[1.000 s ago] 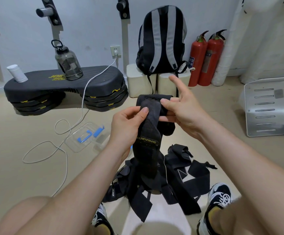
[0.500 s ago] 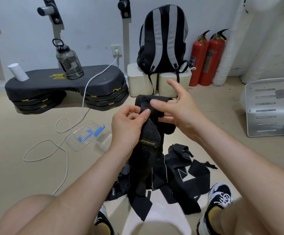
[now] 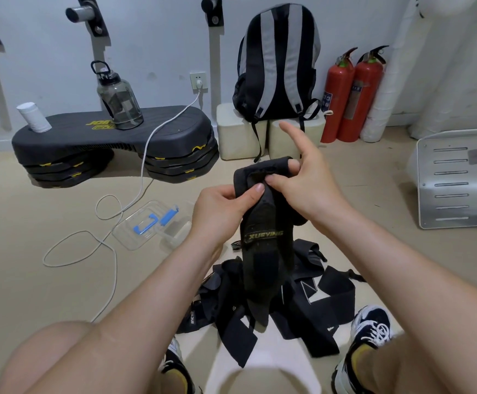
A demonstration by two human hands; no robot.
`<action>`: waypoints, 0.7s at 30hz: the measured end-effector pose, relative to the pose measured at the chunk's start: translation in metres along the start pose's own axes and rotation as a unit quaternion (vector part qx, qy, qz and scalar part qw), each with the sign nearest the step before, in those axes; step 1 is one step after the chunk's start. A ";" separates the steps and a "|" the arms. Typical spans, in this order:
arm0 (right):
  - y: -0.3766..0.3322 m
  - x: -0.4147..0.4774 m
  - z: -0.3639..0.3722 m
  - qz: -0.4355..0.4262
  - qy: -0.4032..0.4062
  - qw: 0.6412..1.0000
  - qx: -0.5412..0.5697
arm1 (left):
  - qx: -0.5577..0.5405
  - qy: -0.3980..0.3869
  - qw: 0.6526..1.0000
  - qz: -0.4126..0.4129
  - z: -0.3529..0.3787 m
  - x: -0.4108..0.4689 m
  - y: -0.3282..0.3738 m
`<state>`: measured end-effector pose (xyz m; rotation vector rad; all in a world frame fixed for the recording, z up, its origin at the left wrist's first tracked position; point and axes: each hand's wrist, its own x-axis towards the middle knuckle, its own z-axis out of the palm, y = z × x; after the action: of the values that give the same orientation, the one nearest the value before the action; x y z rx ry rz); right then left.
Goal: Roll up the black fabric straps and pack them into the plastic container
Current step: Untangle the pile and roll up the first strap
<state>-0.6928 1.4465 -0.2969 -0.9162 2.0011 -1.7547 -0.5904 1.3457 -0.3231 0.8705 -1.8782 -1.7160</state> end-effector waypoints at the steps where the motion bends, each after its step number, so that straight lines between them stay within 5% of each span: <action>1: 0.000 0.001 -0.001 -0.001 0.001 1.000 0.007 | -0.005 -0.008 1.000 0.014 0.000 0.000 0.001; 8: 0.001 -0.001 0.007 -0.019 0.014 0.998 0.053 | -0.123 -0.036 0.992 0.001 0.003 -0.004 0.013; 12: 0.006 -0.004 0.022 -0.085 0.057 0.993 -0.063 | -0.009 0.068 0.991 0.112 0.009 -0.005 0.013; 16: 0.002 -0.004 0.018 0.066 0.007 0.990 0.128 | -0.020 0.146 0.978 0.148 0.005 0.002 0.017; 21: 0.013 -0.005 0.025 -0.028 0.015 0.996 -0.083 | -0.147 0.075 0.984 0.073 -0.001 0.006 0.022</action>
<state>-0.6769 1.4318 -0.3155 -1.0113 2.1876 -1.6580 -0.5971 1.3410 -0.3020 0.7062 -1.5036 -1.7290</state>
